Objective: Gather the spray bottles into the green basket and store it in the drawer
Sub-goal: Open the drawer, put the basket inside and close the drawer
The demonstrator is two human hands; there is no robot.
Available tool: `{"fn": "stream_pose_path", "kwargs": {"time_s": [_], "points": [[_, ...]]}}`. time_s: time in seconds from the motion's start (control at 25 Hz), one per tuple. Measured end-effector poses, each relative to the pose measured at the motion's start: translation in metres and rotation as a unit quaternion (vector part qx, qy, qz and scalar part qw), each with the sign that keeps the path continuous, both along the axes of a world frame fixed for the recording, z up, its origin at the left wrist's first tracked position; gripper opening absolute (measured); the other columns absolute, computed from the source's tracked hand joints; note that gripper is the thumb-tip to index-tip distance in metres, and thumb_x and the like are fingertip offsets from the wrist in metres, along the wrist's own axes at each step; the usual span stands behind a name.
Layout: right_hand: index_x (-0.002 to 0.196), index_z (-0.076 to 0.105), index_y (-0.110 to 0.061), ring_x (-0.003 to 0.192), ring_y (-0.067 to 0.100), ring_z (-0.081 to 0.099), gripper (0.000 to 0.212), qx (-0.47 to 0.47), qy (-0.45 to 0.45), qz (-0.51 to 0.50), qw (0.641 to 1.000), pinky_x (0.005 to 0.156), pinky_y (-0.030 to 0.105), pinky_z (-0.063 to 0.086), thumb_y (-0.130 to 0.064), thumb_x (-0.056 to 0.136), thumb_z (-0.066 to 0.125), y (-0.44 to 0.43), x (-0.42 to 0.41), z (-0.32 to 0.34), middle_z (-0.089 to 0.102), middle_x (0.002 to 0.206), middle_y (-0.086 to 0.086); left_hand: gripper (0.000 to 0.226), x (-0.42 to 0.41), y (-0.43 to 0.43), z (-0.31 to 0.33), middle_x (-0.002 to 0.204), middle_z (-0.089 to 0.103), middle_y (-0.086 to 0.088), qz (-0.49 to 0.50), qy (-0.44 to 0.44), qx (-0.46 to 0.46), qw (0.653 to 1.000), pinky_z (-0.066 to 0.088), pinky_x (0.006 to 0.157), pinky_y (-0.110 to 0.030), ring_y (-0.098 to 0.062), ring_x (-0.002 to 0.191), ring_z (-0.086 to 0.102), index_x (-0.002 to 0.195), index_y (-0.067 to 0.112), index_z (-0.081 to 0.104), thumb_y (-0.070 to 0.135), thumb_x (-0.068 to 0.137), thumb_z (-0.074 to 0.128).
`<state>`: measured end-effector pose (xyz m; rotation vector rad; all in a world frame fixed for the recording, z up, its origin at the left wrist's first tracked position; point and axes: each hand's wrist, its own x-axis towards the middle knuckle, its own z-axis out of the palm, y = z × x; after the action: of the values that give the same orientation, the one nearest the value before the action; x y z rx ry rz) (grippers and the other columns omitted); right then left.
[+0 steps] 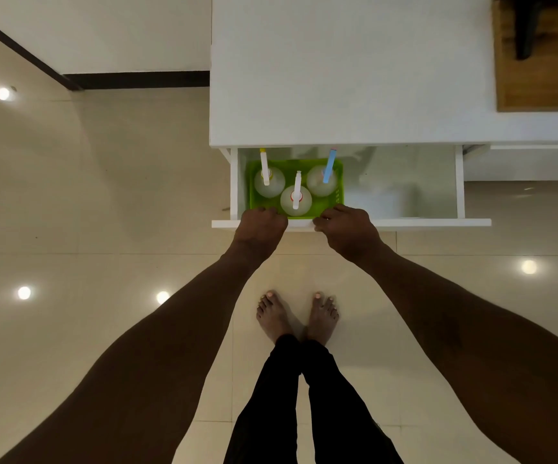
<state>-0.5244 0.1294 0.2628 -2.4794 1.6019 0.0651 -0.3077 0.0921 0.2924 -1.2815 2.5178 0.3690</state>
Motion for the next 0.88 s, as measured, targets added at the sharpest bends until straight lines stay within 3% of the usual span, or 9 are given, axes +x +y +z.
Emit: {"fn": "stream_pose_path", "kwargs": {"time_s": [0.08, 0.16, 0.24, 0.28, 0.36, 0.48, 0.6, 0.72, 0.88], "points": [[0.079, 0.073, -0.02, 0.069, 0.027, 0.062, 0.022, -0.041, -0.007, 0.003, 0.999, 0.051, 0.027, 0.045, -0.004, 0.065, 0.078, -0.009, -0.001, -0.004, 0.067, 0.074, 0.0, 0.028, -0.001, -0.01, -0.002, 0.054, 0.058, -0.002, -0.003, 0.019, -0.018, 1.0, 0.041, 0.044, -0.022, -0.026, 0.045, 0.058, 0.055, 0.017, 0.063, 0.005, 0.049, 0.088], [0.083, 0.073, -0.018, 0.072, 0.028, 0.061, 0.024, -0.094, -0.016, 0.003, 0.995, 0.057, 0.03, 0.044, -0.002, 0.066, 0.077, -0.018, -0.001, -0.007, 0.069, 0.081, 0.001, 0.025, -0.001, -0.019, -0.003, 0.072, 0.066, -0.005, 0.003, 0.04, -0.042, 0.998, 0.047, 0.048, -0.028, -0.028, 0.062, 0.064, 0.067, 0.014, 0.067, 0.004, 0.055, 0.086], [0.101, 0.071, -0.019, 0.089, 0.028, 0.062, 0.028, -0.143, -0.021, -0.018, 0.989, 0.071, 0.037, 0.047, -0.012, 0.075, 0.076, -0.028, -0.001, -0.004, 0.069, 0.104, 0.0, 0.037, -0.002, -0.029, -0.008, 0.122, 0.065, -0.013, 0.02, 0.074, -0.082, 0.994, 0.056, 0.078, -0.043, -0.034, 0.11, 0.062, 0.106, 0.008, 0.068, 0.003, 0.071, 0.076], [0.115, 0.067, -0.02, 0.101, 0.028, 0.06, 0.037, -0.149, -0.015, -0.035, 0.988, 0.082, 0.041, 0.046, -0.02, 0.079, 0.075, -0.033, -0.002, -0.001, 0.066, 0.119, 0.001, 0.051, -0.004, -0.035, -0.01, 0.143, 0.051, -0.015, 0.024, 0.082, -0.1, 0.991, 0.048, 0.099, -0.05, -0.036, 0.131, 0.048, 0.127, 0.005, 0.058, 0.002, 0.077, 0.07], [0.14, 0.05, -0.02, 0.126, 0.028, 0.051, 0.065, -0.129, 0.013, -0.068, 0.989, 0.103, 0.051, 0.036, -0.036, 0.081, 0.072, -0.045, -0.005, 0.007, 0.05, 0.145, 0.004, 0.071, -0.007, -0.047, -0.01, 0.16, 0.025, -0.017, 0.016, 0.078, -0.128, 0.989, 0.025, 0.118, -0.052, -0.035, 0.149, 0.022, 0.148, 0.002, 0.035, 0.001, 0.083, 0.064], [0.156, 0.024, -0.018, 0.148, 0.028, 0.028, 0.093, -0.096, 0.044, -0.087, 0.991, 0.116, 0.061, 0.017, -0.051, 0.081, 0.069, -0.07, -0.012, 0.014, 0.025, 0.163, 0.007, 0.078, -0.013, -0.065, -0.011, 0.163, 0.012, -0.02, 0.022, 0.069, -0.135, 0.988, 0.018, 0.121, -0.051, -0.034, 0.152, 0.009, 0.154, -0.001, 0.016, 0.002, 0.089, 0.059], [0.158, 0.018, -0.014, 0.152, 0.028, 0.019, 0.096, -0.072, 0.056, -0.08, 0.993, 0.118, 0.062, 0.014, -0.049, 0.085, 0.068, -0.094, -0.016, 0.008, 0.021, 0.164, 0.009, 0.071, -0.021, -0.08, -0.013, 0.163, 0.014, -0.021, 0.034, 0.058, -0.127, 0.99, 0.018, 0.122, -0.049, -0.033, 0.152, 0.011, 0.155, -0.002, 0.014, -0.002, 0.09, 0.043], [0.15, 0.036, -0.009, 0.145, 0.03, 0.035, 0.078, -0.064, 0.032, -0.091, 0.993, 0.117, 0.056, 0.027, -0.039, 0.087, 0.071, -0.109, -0.014, -0.002, 0.04, 0.155, 0.012, 0.064, -0.03, -0.094, -0.018, 0.161, 0.021, -0.021, 0.036, 0.049, -0.111, 0.992, 0.018, 0.123, -0.048, -0.033, 0.151, 0.017, 0.154, -0.002, 0.017, 0.0, 0.093, 0.035], [0.13, 0.057, -0.008, 0.122, 0.03, 0.057, 0.051, -0.095, -0.001, -0.077, 0.993, 0.092, 0.045, 0.05, -0.03, 0.087, 0.073, -0.125, -0.017, -0.004, 0.06, 0.134, 0.011, 0.058, -0.033, -0.107, -0.026, 0.155, 0.034, -0.024, 0.035, 0.049, -0.116, 0.991, 0.027, 0.119, -0.049, -0.037, 0.146, 0.03, 0.15, -0.004, 0.029, -0.002, 0.094, 0.043]]}}
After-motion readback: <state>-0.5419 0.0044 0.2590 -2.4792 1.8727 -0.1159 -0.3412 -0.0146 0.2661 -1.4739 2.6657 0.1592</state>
